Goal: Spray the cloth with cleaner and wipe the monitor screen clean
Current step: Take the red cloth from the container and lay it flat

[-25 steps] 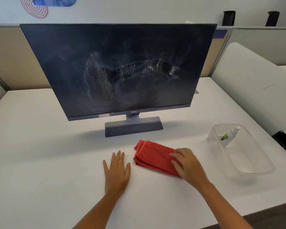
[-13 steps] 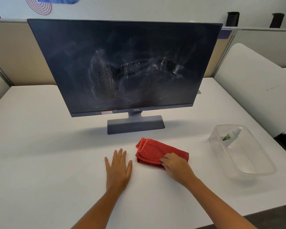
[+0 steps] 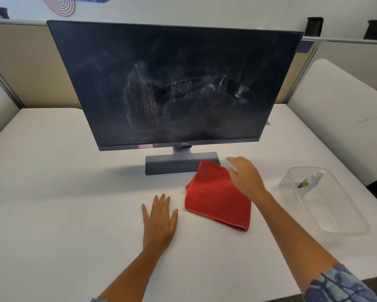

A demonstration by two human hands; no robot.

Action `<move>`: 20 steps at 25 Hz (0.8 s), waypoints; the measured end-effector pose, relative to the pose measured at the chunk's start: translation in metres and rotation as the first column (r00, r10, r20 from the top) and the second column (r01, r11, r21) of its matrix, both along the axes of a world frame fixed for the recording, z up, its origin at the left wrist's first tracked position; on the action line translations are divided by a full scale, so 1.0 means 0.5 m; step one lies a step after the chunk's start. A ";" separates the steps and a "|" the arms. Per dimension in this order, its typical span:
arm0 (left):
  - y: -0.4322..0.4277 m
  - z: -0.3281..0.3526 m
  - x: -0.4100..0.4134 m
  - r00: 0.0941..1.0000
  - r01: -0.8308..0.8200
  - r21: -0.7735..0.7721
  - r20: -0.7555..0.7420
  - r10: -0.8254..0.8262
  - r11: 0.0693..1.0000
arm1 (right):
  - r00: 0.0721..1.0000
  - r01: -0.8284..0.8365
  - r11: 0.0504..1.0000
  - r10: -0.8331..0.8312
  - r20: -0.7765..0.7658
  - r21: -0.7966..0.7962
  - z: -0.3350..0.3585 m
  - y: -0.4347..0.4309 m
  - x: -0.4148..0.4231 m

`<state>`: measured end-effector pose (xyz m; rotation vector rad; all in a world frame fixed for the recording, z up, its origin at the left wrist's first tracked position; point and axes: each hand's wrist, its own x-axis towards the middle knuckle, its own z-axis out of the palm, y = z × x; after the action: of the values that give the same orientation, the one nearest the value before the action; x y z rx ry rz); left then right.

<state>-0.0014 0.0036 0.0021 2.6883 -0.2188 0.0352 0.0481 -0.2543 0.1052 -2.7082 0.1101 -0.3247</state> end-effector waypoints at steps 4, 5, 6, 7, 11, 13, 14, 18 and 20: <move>-0.001 0.001 0.000 1.000 0.007 -0.014 -0.001 -0.007 1.000 | 0.994 -0.048 0.999 0.046 -0.100 -0.021 -0.092 0.064 -0.034; 0.000 0.001 0.000 1.000 0.007 -0.019 0.001 -0.007 1.000 | 0.990 -0.021 0.997 0.011 -0.137 -0.074 -0.116 0.075 -0.036; 0.001 0.000 -0.001 1.000 0.009 -0.027 0.005 -0.009 1.000 | 0.983 0.010 0.989 -0.036 -0.180 -0.148 -0.138 0.082 -0.039; 0.002 0.000 -0.001 1.000 0.011 -0.035 0.008 -0.011 0.999 | 0.970 0.034 0.974 -0.086 -0.228 -0.222 -0.158 0.088 -0.043; 0.003 -0.002 -0.002 1.000 0.010 -0.043 0.004 -0.010 0.999 | 0.945 0.008 0.941 -0.117 -0.305 -0.338 -0.197 0.101 -0.074; 0.002 -0.001 -0.001 1.000 0.007 -0.037 -0.003 -0.007 0.999 | 0.954 -0.058 0.943 -0.044 -0.295 -0.329 -0.196 0.098 -0.097; 0.003 -0.001 -0.001 1.000 0.015 -0.037 0.000 -0.015 0.999 | 0.957 -0.101 0.941 0.003 -0.289 -0.324 -0.195 0.095 -0.111; 0.004 -0.004 -0.001 0.994 0.108 -0.055 0.041 -0.106 0.993 | 0.933 -0.315 0.896 0.232 -0.276 -0.313 -0.203 0.078 -0.194; 0.005 -0.005 -0.001 0.981 0.187 -0.029 0.054 -0.186 0.982 | 0.912 -0.385 0.871 0.308 -0.272 -0.304 -0.203 0.069 -0.229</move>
<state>-0.0020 0.0062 -0.0005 2.6230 -0.4808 0.0502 -0.0666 -0.2197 0.0039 -3.0326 -0.4166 0.0690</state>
